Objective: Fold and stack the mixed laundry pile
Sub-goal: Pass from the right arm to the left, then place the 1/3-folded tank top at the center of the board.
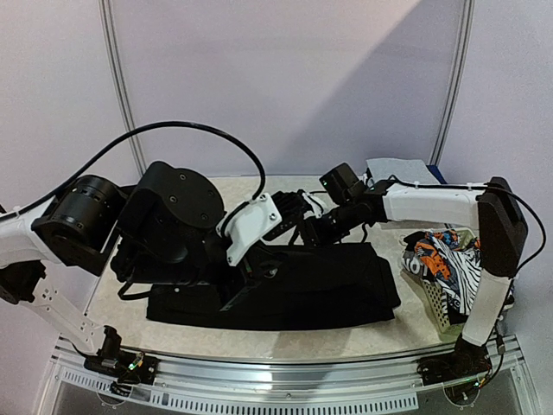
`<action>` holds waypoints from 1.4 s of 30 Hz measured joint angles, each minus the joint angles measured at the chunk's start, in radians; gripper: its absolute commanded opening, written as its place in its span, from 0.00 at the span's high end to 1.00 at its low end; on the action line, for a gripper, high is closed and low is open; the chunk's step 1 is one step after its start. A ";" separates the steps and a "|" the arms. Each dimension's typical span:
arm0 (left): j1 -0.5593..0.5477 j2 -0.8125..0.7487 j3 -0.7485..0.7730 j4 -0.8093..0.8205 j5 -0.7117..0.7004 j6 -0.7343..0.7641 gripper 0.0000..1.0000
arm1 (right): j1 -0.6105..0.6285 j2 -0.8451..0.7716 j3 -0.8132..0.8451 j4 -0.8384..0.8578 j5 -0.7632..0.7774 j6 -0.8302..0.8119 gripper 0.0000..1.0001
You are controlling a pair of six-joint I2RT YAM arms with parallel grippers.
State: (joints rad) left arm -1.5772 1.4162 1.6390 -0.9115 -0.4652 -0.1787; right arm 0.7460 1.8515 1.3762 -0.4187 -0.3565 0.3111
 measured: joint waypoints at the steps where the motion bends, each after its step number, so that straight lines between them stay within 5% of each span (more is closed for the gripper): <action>1: 0.003 0.000 0.002 0.000 -0.015 -0.011 1.00 | -0.003 0.019 -0.003 -0.005 -0.015 -0.007 0.40; 6: 0.076 -0.006 -0.026 0.015 -0.015 -0.057 1.00 | -0.061 0.040 -0.063 0.005 -0.077 -0.008 0.46; 14: 0.435 -0.052 -0.157 0.092 0.111 -0.126 1.00 | -0.192 0.040 -0.116 0.051 -0.111 0.021 0.39; 23: 0.745 -0.066 -0.311 0.209 0.293 -0.246 1.00 | -0.256 -0.063 -0.158 0.069 0.045 0.092 0.35; 42: 1.078 -0.062 -0.669 0.399 0.577 -0.393 1.00 | -0.264 -0.130 -0.172 0.084 0.159 0.107 0.33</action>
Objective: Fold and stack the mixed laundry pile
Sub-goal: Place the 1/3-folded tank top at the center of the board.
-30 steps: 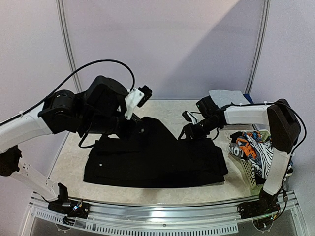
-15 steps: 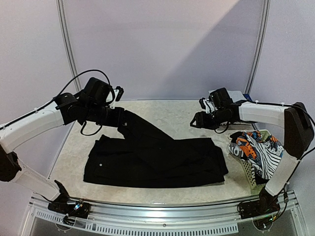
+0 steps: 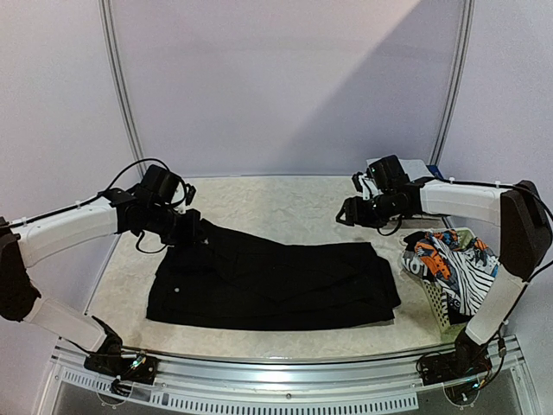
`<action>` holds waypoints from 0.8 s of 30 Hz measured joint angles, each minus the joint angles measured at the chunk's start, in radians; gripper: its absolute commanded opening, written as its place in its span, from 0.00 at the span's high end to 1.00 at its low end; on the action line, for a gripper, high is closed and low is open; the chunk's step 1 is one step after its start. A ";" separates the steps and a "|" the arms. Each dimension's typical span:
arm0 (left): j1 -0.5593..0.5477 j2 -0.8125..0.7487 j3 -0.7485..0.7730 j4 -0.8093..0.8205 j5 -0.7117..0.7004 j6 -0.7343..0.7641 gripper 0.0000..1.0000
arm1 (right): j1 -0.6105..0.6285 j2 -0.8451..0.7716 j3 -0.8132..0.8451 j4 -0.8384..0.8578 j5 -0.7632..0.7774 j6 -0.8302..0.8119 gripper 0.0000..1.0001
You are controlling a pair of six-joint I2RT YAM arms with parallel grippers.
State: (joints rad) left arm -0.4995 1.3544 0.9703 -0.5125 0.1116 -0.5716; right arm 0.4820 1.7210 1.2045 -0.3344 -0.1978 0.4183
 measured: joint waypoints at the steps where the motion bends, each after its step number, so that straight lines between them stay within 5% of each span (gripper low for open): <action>1: 0.011 0.000 -0.009 0.003 0.009 -0.003 1.00 | 0.000 0.000 0.000 0.000 0.002 0.000 0.33; 14: 0.198 0.051 -0.087 0.013 0.116 -0.019 0.98 | 0.000 0.018 0.001 0.006 -0.041 0.000 0.32; 20: 0.226 0.154 -0.117 0.040 0.135 -0.024 0.76 | 0.000 0.028 0.001 0.006 -0.069 0.000 0.32; 24: 0.231 0.167 -0.146 0.042 0.072 -0.031 0.51 | 0.001 0.026 -0.011 0.014 -0.079 0.000 0.31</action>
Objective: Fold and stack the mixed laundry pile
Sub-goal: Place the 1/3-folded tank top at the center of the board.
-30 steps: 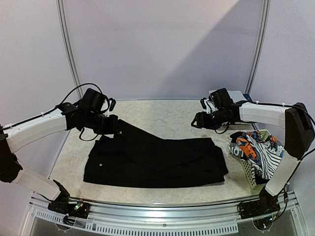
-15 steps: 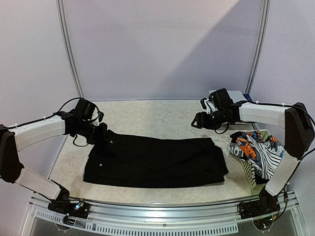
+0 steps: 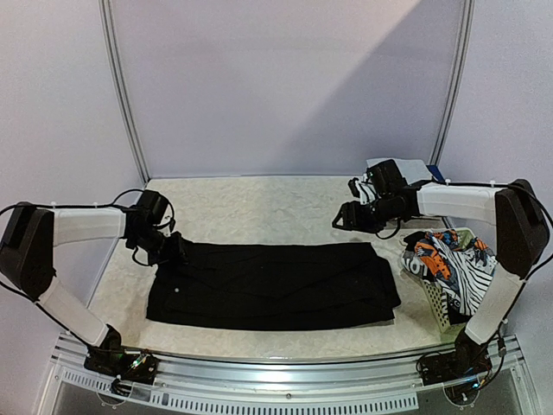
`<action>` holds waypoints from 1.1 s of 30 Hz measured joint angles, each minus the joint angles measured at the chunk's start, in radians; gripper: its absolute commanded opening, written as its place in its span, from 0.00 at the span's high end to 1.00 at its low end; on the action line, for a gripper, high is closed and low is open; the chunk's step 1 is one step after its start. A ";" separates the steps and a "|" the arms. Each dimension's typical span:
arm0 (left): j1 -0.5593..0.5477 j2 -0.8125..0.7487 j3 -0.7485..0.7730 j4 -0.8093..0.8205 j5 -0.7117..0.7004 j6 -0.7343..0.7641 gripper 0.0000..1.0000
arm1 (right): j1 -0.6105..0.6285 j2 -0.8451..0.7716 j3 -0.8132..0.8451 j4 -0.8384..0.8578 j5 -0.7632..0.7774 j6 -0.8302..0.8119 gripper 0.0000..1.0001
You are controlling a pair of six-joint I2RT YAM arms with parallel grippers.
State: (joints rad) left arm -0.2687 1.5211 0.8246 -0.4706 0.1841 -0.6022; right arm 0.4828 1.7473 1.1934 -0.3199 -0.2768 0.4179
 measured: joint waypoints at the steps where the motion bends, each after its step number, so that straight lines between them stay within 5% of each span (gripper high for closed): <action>1: 0.000 -0.008 -0.002 -0.007 -0.035 0.005 0.46 | 0.002 -0.002 -0.006 0.001 -0.002 0.000 0.30; 5: -0.022 -0.099 0.003 -0.060 -0.259 0.000 0.23 | 0.012 -0.015 -0.035 0.001 -0.002 0.000 0.29; 11: -0.191 -0.163 0.126 -0.121 -0.546 0.043 0.38 | 0.062 -0.060 -0.089 0.014 0.016 0.012 0.28; 23: -0.256 0.212 0.275 -0.021 -0.511 0.163 0.50 | 0.244 -0.111 -0.175 0.126 0.039 0.075 0.27; 33: -0.187 0.258 0.192 0.009 -0.525 0.126 0.50 | 0.246 -0.038 -0.271 0.204 0.063 0.141 0.27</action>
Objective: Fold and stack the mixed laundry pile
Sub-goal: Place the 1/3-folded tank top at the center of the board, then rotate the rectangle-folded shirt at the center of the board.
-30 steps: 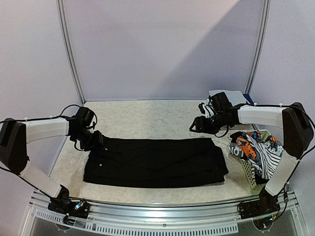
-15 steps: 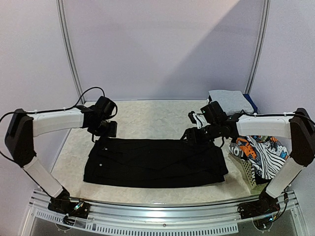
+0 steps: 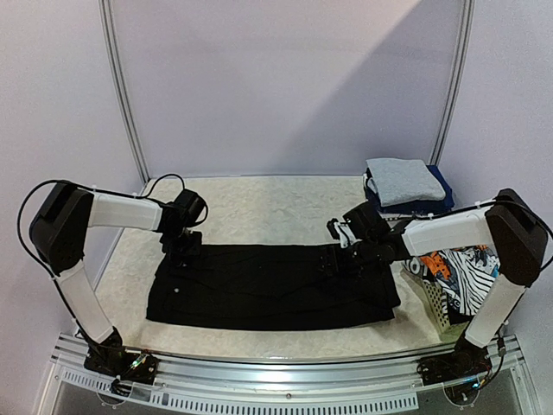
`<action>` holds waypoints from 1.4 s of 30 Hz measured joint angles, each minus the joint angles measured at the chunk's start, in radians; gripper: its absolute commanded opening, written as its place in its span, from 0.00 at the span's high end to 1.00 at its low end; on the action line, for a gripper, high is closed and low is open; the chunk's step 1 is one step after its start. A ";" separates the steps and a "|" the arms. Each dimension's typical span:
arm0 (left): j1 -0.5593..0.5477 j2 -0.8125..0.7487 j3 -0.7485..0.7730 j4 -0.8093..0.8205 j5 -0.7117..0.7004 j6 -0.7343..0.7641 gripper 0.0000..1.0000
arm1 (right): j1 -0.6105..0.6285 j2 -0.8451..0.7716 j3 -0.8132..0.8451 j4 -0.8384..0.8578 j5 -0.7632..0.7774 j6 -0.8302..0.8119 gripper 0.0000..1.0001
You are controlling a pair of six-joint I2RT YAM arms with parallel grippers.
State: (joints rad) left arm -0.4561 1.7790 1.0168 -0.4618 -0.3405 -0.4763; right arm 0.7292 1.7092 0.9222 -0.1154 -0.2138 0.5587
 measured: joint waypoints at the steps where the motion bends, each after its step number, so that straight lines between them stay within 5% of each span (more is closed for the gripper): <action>1: 0.005 0.000 -0.011 0.003 0.003 -0.003 0.51 | 0.000 0.015 -0.001 0.001 0.000 0.005 0.26; 14: 0.009 -0.010 -0.069 0.061 0.027 -0.059 0.51 | -0.127 0.214 0.189 -0.021 -0.040 -0.026 0.26; 27: -0.016 -0.147 -0.253 0.176 0.127 -0.140 0.53 | -0.257 0.679 0.902 -0.231 -0.249 -0.092 0.25; 33: -0.158 -0.226 -0.368 0.307 0.181 -0.250 0.55 | -0.290 0.908 1.268 -0.327 -0.429 -0.082 0.24; 38: -0.324 -0.261 -0.420 0.393 0.288 -0.352 0.55 | -0.298 0.930 1.294 -0.327 -0.501 -0.081 0.24; 42: -0.441 -0.291 -0.397 0.303 0.343 -0.393 0.52 | -0.298 0.929 1.291 -0.330 -0.509 -0.090 0.23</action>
State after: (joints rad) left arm -0.8974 1.4876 0.6197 -0.1593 0.0025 -0.8692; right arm 0.4316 2.6385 2.2131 -0.4458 -0.7223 0.4683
